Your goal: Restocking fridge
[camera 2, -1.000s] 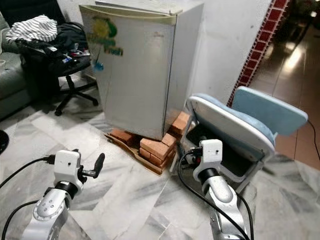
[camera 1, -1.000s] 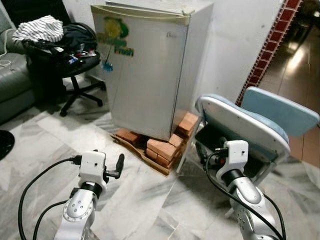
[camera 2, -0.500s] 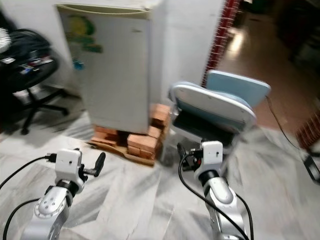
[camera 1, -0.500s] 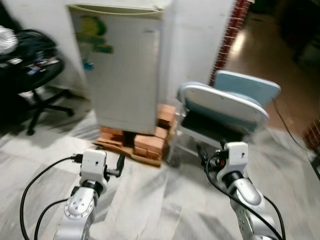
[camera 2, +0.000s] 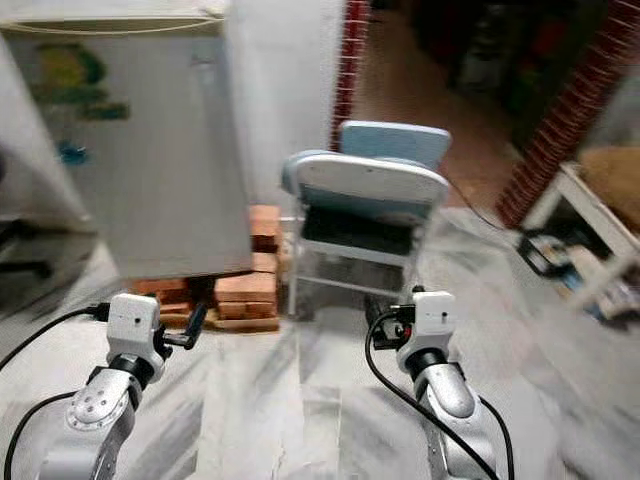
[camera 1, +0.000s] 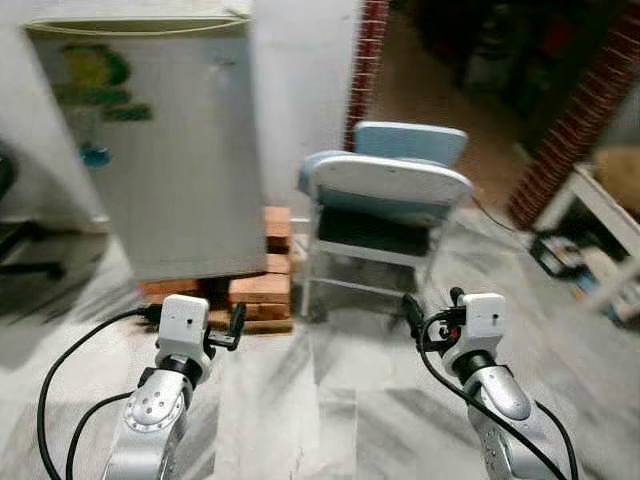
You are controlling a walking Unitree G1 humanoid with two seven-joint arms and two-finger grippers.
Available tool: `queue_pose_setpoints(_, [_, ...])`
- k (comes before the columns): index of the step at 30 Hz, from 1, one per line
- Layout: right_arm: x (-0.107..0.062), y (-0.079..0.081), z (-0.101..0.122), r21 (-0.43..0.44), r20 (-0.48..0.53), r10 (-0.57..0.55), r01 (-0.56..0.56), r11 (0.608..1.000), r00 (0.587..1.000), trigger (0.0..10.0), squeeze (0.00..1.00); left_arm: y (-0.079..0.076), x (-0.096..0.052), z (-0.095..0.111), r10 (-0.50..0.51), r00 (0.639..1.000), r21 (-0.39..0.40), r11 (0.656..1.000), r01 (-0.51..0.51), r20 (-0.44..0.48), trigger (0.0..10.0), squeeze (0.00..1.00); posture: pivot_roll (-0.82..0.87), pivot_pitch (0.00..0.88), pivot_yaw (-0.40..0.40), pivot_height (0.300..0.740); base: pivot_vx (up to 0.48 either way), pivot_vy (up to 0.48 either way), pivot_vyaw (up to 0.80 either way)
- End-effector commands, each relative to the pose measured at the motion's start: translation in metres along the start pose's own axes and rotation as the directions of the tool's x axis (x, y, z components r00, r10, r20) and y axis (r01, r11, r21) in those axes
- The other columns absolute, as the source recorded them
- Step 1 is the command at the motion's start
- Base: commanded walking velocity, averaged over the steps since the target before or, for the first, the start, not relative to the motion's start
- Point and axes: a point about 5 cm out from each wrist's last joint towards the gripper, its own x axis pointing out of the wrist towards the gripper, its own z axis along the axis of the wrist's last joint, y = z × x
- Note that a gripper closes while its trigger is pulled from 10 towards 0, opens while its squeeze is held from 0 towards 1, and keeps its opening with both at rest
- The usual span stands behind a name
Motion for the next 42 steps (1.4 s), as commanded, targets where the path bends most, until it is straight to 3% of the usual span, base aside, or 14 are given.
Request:
queue_pose_setpoints(1, [0.003,0.008,0.007,0.005,0.035,0.020,-0.020,1.000,0.999,10.0,0.00,0.009,-0.003,-0.002,0.021,1.000,0.015,1.000,-0.021,-0.009,10.0,0.00,0.00,0.000,0.008,0.740,0.000,0.480,-0.80])
queue_pose_setpoints(16, [-0.009,-0.001,0.008,0.008,0.045,-0.052,0.052,0.999,0.998,10.0,0.00,0.014,-0.003,-0.004,0.035,0.999,0.017,0.999,-0.035,-0.001,10.0,0.00,-0.01,0.000,0.019,0.740,0.000,0.473,-0.80])
queue_pose_setpoints(25, [-0.017,-0.009,0.010,0.015,0.058,-0.126,0.125,0.992,0.990,10.0,0.00,0.017,-0.003,-0.003,0.036,0.999,0.015,0.999,-0.036,0.021,10.0,0.00,-0.03,0.000,0.031,0.740,0.000,0.000,-0.80])
queue_pose_setpoints(29, [-0.022,-0.008,0.010,0.021,0.063,-0.149,0.148,0.989,0.987,10.0,0.00,0.026,-0.014,-0.012,0.092,0.996,-0.031,0.995,-0.092,-0.014,10.0,0.00,-0.04,0.000,0.038,0.740,0.000,0.000,-0.80])
queue_pose_setpoints(33, [-0.027,-0.006,0.005,0.036,0.044,-0.156,0.154,0.987,0.987,10.0,0.00,0.026,-0.017,-0.018,0.094,0.995,-0.025,0.995,-0.095,-0.032,10.0,0.00,-0.04,0.000,0.032,0.740,0.000,0.235,-0.80])
queue_pose_setpoints(42, [-0.027,-0.002,0.005,0.036,0.041,-0.148,0.147,0.988,0.988,10.0,0.00,0.025,-0.011,-0.015,0.091,0.996,-0.031,0.995,-0.092,-0.023,10.0,0.00,-0.04,0.000,0.034,0.740,0.000,0.305,-0.80])
